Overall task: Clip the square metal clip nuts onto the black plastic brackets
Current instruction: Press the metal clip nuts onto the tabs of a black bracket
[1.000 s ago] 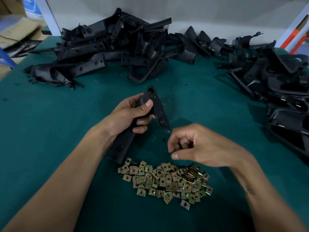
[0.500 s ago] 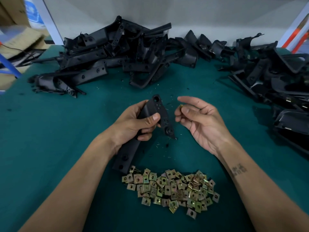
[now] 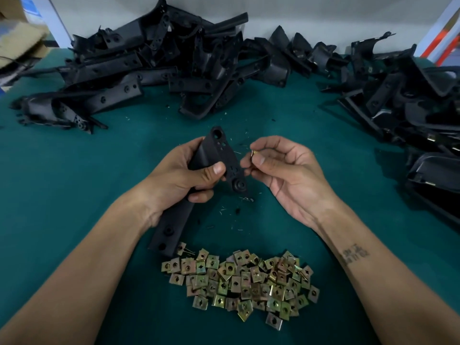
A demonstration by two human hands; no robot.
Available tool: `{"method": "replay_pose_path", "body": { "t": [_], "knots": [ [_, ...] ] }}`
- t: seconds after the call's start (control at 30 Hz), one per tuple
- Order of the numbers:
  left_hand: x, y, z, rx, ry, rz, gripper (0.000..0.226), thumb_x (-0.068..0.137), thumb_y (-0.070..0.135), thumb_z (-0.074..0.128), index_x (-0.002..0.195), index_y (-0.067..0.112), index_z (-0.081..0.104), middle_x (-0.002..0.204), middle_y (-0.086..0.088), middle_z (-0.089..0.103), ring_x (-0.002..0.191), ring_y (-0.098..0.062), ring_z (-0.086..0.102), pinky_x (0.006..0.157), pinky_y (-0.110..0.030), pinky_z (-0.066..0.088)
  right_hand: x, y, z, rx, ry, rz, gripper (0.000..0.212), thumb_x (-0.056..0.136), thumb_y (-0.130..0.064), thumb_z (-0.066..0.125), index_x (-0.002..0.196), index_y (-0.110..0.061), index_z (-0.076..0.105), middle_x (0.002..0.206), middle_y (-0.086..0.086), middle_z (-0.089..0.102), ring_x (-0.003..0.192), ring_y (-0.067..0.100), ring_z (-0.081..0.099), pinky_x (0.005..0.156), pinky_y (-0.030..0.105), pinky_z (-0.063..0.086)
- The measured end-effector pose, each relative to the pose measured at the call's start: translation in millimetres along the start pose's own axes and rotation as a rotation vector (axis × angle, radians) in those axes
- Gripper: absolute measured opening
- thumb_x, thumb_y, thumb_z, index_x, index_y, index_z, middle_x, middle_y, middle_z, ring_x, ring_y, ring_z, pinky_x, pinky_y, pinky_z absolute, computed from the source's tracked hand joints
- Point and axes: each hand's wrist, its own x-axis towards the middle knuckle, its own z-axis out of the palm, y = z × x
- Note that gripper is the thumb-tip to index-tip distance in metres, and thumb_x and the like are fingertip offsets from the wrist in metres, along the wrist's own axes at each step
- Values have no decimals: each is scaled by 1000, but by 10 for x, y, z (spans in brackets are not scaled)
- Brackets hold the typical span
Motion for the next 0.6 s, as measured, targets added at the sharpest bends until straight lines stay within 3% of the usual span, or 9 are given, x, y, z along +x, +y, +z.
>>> {"method": "replay_pose_path", "body": {
  "t": [0.13, 0.3, 0.4, 0.6],
  "knots": [
    [-15, 18, 16, -2, 10, -10, 28, 83, 15, 71, 104, 7, 55, 69, 2, 57, 50, -9, 30, 39, -17, 32, -7, 22, 1, -24, 7, 0, 19, 79, -1, 69, 97, -2, 75, 83, 12, 73, 81, 21, 71, 78, 30, 58],
    [-17, 22, 15, -15, 19, -15, 29, 81, 16, 73, 103, 8, 56, 71, 0, 57, 50, -9, 31, 39, -17, 32, -23, 26, 5, -68, 3, 11, 21, 80, -3, 70, 98, -8, 79, 79, 9, 72, 75, 19, 67, 67, 26, 54],
    [-16, 22, 8, -16, 13, -16, 28, 80, 17, 74, 101, 9, 58, 71, -1, 57, 50, -10, 31, 39, -17, 32, -17, 29, 7, -80, 19, 12, 14, 75, -3, 75, 88, -9, 79, 77, 12, 73, 70, 22, 68, 64, 27, 54],
    [-10, 12, 3, -3, 6, -12, 27, 80, 18, 75, 101, 11, 59, 71, -1, 57, 49, -9, 31, 39, -18, 32, -17, 27, 7, -53, -23, 23, 16, 75, -1, 74, 90, -5, 79, 87, 16, 75, 79, 24, 72, 74, 29, 59]
  ]
}}
